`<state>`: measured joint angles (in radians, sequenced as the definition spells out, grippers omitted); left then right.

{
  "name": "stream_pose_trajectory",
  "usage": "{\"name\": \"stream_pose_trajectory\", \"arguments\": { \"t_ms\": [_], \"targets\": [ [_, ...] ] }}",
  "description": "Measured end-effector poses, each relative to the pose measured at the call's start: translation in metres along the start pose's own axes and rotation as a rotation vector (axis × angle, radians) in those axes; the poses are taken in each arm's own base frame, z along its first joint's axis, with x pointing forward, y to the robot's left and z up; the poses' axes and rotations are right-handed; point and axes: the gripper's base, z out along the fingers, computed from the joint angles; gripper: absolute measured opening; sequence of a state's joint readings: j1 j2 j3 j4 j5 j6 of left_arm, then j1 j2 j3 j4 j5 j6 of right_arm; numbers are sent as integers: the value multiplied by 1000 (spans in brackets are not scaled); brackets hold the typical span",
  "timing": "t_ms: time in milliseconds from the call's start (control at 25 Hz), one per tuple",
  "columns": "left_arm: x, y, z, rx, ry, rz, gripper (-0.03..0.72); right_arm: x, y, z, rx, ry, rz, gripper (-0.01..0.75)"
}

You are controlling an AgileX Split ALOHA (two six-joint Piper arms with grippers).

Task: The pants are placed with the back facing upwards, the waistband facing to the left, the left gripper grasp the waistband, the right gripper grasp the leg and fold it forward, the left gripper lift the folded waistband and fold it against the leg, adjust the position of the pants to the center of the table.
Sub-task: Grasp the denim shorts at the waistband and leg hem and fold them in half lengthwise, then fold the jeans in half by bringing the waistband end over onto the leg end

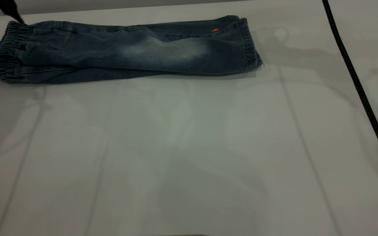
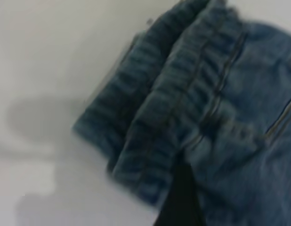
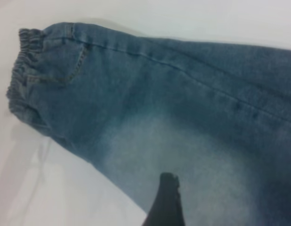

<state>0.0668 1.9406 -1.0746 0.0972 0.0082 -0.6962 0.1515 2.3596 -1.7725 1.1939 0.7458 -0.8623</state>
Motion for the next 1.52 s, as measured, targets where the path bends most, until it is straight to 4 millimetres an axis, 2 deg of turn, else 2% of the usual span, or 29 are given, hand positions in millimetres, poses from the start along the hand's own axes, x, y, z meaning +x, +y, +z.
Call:
{"name": "stream_pose_trajectory", "arguments": {
  "t_ms": [160,480,960,1520],
  "targets": [
    [-1,11,-7,-79,71,-46,528,2,2,0,-20,22,-4,561],
    [-8,48,4,-159,78,-157,528,4,4,1,-37,37,-6,561],
    [8,60,39,-132,56,-139,528,7,13,7,-53,55,-11,561],
    [14,63,53,-86,21,-60,516,10,20,11,-67,71,-9,561]
  ]
}}
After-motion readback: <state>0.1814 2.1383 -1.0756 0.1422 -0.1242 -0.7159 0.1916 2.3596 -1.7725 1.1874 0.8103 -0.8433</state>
